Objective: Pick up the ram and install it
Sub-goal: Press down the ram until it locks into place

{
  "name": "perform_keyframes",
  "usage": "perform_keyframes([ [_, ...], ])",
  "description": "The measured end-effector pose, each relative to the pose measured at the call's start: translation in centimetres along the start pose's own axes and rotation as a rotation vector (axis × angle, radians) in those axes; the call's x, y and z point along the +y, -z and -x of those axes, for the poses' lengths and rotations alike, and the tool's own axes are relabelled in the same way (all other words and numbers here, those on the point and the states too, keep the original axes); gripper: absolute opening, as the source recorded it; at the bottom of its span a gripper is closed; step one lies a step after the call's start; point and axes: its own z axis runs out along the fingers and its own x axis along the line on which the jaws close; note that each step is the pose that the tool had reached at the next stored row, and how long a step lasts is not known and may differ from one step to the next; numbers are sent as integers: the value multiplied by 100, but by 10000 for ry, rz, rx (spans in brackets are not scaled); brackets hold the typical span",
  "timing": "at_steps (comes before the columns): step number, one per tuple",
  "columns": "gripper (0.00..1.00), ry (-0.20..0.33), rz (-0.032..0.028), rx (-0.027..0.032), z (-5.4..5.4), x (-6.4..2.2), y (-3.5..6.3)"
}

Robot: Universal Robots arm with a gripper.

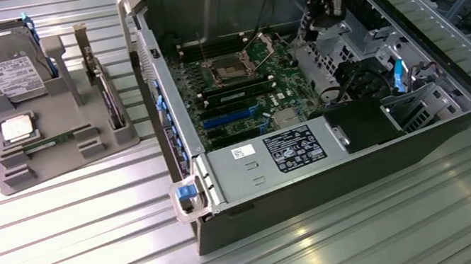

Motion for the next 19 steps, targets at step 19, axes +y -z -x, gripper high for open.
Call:
perform_keyframes([
  [19,11,-4830,161,-186,0,0,-14],
])
